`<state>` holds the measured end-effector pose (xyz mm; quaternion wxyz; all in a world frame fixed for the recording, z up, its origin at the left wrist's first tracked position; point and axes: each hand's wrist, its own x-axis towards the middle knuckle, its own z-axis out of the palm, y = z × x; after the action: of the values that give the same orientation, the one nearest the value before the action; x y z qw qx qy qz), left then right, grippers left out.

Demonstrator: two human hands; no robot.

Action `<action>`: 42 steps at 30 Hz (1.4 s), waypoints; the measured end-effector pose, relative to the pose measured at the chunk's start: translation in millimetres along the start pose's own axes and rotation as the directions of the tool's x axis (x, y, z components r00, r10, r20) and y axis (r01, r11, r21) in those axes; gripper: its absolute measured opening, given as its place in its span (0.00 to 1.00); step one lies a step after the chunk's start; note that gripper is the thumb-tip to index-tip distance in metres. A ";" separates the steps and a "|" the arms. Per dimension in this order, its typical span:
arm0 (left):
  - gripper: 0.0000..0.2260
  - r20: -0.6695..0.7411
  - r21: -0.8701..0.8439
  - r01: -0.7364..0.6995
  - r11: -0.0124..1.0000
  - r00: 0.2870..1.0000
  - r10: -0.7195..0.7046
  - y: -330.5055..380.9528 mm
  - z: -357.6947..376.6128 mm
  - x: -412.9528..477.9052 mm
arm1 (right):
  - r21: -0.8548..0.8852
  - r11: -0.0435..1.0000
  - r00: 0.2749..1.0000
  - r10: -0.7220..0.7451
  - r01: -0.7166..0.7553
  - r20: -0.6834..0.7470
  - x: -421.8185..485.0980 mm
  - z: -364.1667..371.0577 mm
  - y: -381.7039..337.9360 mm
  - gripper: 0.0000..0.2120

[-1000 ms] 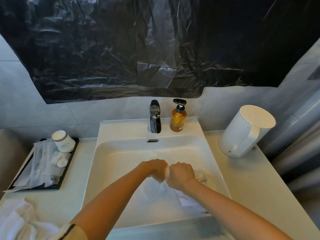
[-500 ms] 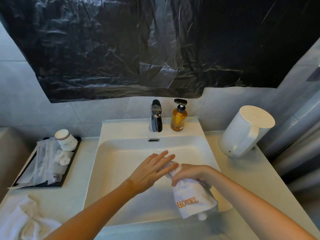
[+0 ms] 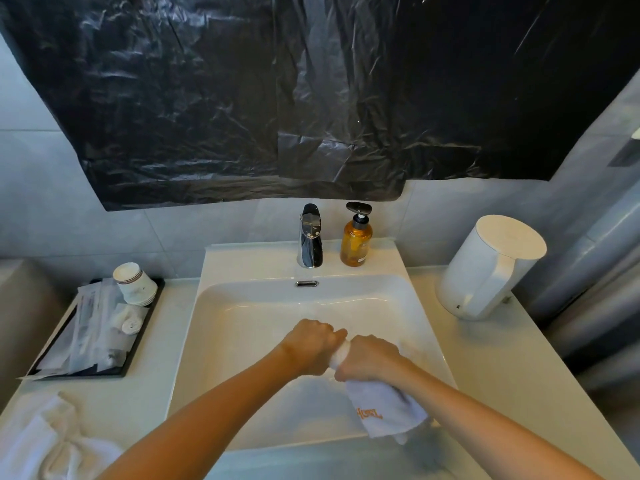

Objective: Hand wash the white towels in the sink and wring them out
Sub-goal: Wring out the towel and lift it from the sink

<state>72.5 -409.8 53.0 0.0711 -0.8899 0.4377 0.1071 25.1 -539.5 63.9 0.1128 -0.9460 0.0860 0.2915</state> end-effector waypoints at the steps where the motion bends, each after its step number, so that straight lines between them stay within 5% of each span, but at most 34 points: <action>1: 0.17 0.031 0.001 0.010 1.000 0.999 -0.010 1.9 2.3 1.8 | -0.026 1.000 0.999 -0.003 0.001 -0.049 -0.2 5.9 -1.4 0.21; 10: 0.14 0.309 -0.061 0.058 0.996 0.950 -0.037 0.9 -9.2 17.8 | -0.045 0.999 0.987 -0.034 0.027 -0.156 0.7 13.9 -3.9 0.09; 14: 0.15 0.178 -0.025 0.077 0.997 0.981 -0.072 -6.3 -20.1 15.6 | 0.113 0.987 0.989 -0.101 0.113 -0.109 1.2 -1.4 8.2 0.23; 17: 0.14 -0.066 0.002 0.102 0.995 0.993 -0.102 -14.5 -26.6 6.6 | 0.436 0.879 0.974 -0.225 0.192 0.023 -2.6 -14.5 26.2 0.35; 21: 0.16 -0.364 -0.049 0.091 0.995 0.926 -0.103 -29.4 -36.2 -7.7 | 0.452 0.865 0.931 -0.323 0.218 0.169 -8.3 -18.1 55.9 0.27; 25: 0.22 -0.517 0.058 0.051 0.997 0.856 -0.014 -36.6 -35.5 -16.2 | 0.632 0.759 0.964 -0.255 0.154 0.072 -11.9 -10.3 69.3 0.20; 30: 0.35 -0.459 0.122 0.040 0.992 0.888 0.020 -29.0 -35.4 -22.6 | 0.777 0.612 0.975 -0.221 0.144 -0.007 -22.0 -29.1 66.9 0.22; 34: 0.45 -0.421 -0.040 -0.072 0.997 0.906 0.049 0.3 -28.3 -24.5 | 0.856 0.492 0.966 -0.256 0.162 -0.035 -29.0 -45.7 58.1 0.18; 38: 0.43 -0.372 -0.393 -0.063 0.917 0.923 -0.097 25.3 -38.3 -16.8 | 0.837 0.508 0.945 -0.325 0.205 -0.034 -36.0 -56.2 48.3 0.07; 42: 0.36 -0.343 -0.290 -0.056 0.955 0.938 -0.049 6.3 -43.9 -15.6 | 0.690 0.674 0.935 -0.353 0.263 -0.012 -42.5 -68.5 53.8 0.12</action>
<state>63.9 -411.4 99.2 -0.1410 -0.8946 0.4239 0.0130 14.5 -605.1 134.5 0.5041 -0.8189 0.0186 0.2736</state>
